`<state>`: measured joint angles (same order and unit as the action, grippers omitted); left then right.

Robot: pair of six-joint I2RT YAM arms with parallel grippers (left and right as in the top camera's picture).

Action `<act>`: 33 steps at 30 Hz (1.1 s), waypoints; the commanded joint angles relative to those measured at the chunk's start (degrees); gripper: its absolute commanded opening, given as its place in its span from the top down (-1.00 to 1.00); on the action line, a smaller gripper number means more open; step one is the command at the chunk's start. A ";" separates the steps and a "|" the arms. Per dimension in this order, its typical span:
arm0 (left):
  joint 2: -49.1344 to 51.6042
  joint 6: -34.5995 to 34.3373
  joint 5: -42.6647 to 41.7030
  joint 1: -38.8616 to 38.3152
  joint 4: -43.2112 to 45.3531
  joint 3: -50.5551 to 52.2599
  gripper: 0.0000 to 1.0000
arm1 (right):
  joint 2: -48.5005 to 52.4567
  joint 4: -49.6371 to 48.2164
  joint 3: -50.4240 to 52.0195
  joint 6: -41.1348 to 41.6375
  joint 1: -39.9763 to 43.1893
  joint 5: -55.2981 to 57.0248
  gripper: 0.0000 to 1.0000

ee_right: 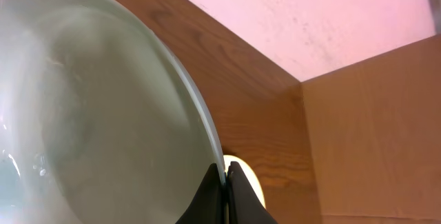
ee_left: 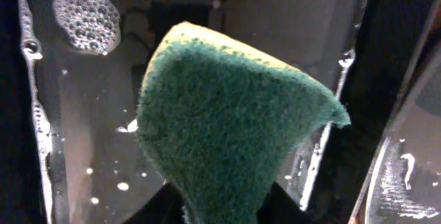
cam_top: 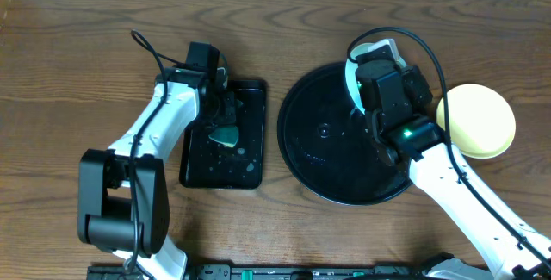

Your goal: Clean dirty plates on tray and stack at the side

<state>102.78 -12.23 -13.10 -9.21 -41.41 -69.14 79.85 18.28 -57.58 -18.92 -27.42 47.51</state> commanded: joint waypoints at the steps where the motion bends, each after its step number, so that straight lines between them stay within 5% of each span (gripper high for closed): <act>1: 0.96 0.44 0.79 0.15 0.11 0.59 0.07 | -0.57 -0.26 -1.05 -1.49 -0.44 3.08 0.98; 6: 0.96 0.42 0.79 0.15 -0.61 0.59 -0.22 | -0.57 -0.26 -1.03 -1.49 -0.44 3.06 0.98; 18: 0.96 0.42 0.83 0.15 -7.61 0.81 -0.25 | -0.57 -0.24 -1.03 -1.44 -0.42 3.04 0.98; 28: 0.96 0.37 3.02 0.15 -2.19 7.39 -0.24 | -0.57 0.81 -1.03 -1.44 -0.39 3.04 0.98; 30: 0.96 0.37 4.52 0.15 -0.61 8.74 -0.17 | -0.57 0.79 -1.03 -1.44 -0.39 3.06 0.98; 33: 0.96 0.35 4.81 0.15 0.09 9.46 0.23 | -0.57 0.79 -1.03 -1.44 -0.39 3.06 0.98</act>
<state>103.28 -11.70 -10.85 -9.21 -41.47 -61.39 79.85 19.09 -57.58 -20.16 -27.44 49.12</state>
